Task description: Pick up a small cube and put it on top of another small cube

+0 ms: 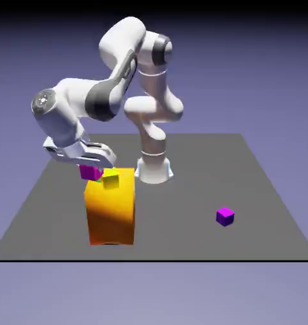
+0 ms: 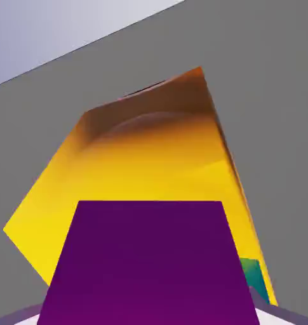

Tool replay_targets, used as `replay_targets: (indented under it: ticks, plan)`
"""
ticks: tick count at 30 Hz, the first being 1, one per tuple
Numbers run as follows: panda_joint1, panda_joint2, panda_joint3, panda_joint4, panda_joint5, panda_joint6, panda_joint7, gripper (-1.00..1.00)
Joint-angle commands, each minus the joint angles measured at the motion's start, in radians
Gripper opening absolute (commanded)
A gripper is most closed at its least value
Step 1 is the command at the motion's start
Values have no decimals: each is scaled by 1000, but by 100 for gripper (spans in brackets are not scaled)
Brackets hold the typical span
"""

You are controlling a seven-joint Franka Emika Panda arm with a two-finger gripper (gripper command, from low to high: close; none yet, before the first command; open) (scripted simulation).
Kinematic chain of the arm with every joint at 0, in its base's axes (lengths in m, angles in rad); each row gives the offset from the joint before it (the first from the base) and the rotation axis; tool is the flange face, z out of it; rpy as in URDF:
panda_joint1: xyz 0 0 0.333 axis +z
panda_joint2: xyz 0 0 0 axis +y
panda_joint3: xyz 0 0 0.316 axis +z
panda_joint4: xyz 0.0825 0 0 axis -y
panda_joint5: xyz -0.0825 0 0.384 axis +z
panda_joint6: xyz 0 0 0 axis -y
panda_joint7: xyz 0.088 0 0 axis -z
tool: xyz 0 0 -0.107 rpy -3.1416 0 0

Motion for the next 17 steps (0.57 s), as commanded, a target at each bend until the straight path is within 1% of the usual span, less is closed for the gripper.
replay_targets:
  ticks: [1, 3, 9, 10, 11, 17]
  plan:
    - [-6, -36, 22, -20, -16, -10, 31, -100]
    - [-12, -71, 42, -38, -29, -19, 60, -100]
    - [-6, -102, 47, -243, -32, 156, 62, -100]
    - [-6, -102, 47, -243, -32, 156, 62, 100]
    - [-6, -102, 47, -243, -32, 156, 62, 100]
    - [-12, -71, 42, -38, -29, -19, 60, 100]
